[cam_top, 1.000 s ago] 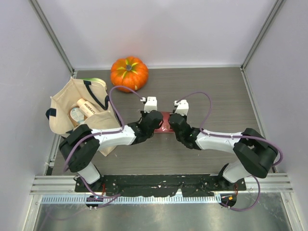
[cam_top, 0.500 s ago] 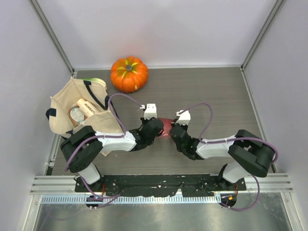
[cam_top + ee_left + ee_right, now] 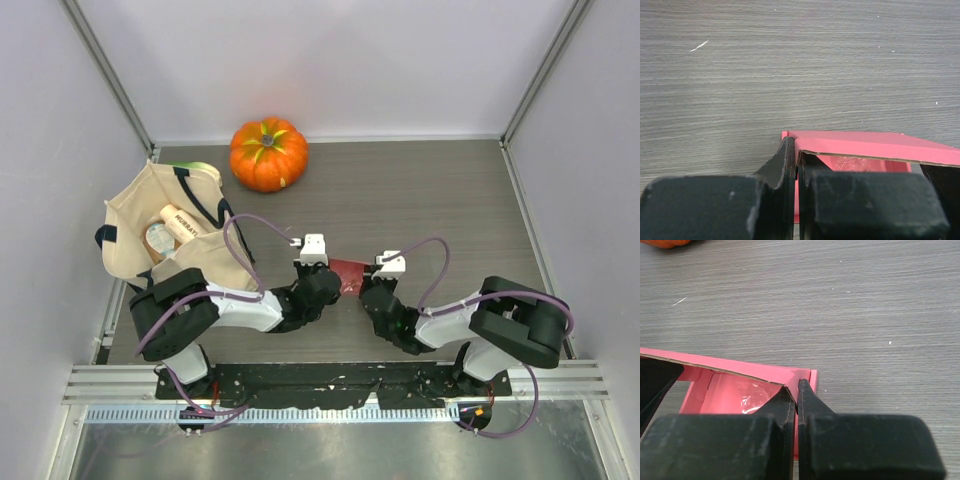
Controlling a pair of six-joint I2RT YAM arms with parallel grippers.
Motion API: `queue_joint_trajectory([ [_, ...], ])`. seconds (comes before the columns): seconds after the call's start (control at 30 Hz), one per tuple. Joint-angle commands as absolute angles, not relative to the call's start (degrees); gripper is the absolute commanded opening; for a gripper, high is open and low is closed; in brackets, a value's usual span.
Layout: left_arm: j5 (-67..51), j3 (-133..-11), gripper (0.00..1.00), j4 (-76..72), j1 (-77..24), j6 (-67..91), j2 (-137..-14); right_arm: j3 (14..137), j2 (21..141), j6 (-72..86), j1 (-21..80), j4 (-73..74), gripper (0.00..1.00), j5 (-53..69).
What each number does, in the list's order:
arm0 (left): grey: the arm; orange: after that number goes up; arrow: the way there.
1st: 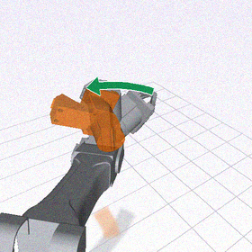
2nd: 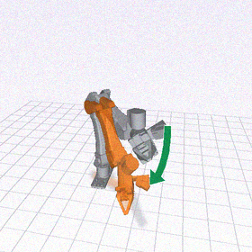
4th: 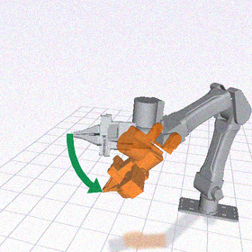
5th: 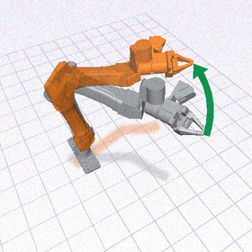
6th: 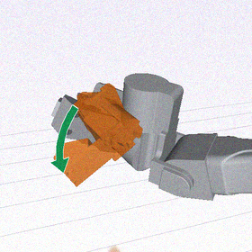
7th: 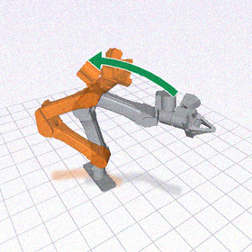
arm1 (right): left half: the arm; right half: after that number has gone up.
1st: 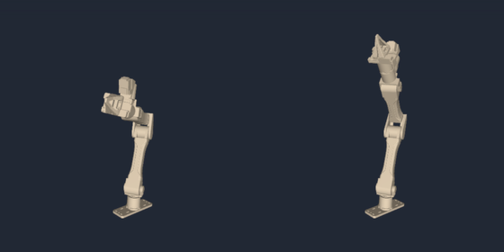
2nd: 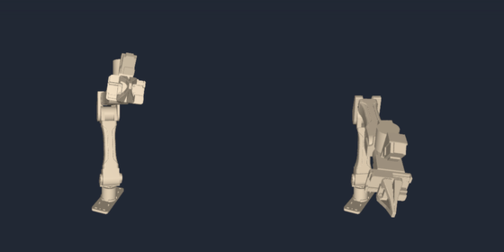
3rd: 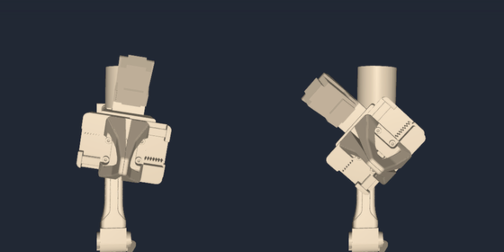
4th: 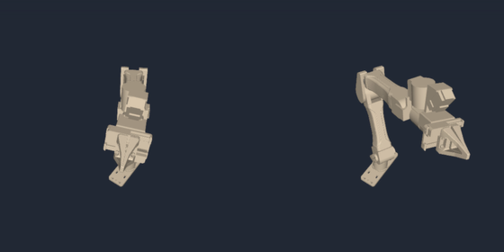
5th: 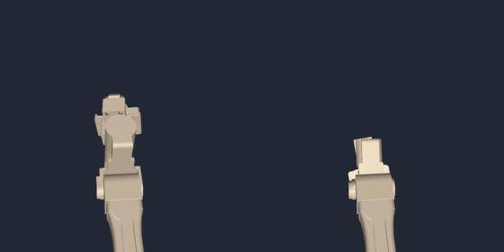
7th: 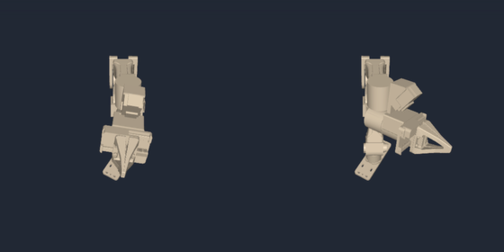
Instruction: Fold the paper box
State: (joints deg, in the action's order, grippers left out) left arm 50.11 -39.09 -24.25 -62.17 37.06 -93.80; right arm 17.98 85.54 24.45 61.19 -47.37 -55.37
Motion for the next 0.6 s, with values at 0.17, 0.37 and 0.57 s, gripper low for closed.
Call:
queue_joint_trajectory([
  [0.17, 62.84, -33.58, 0.0, -29.44, -63.28, 37.97, -96.94, 15.72, 82.54, 33.8, 62.93, -44.69, 0.12, -61.44],
  [0.37, 64.42, -33.66, 0.0, -29.62, -64.51, 36.91, -98.26, 23.28, 68.75, 47.26, 63.28, -1.4, 0.5, -50.21],
  [0.57, 64.95, -33.84, 0.0, -30.06, -64.95, 36.39, -98.44, 27.06, 51.79, 53.34, 62.23, 22.36, 0.66, -39.48],
])
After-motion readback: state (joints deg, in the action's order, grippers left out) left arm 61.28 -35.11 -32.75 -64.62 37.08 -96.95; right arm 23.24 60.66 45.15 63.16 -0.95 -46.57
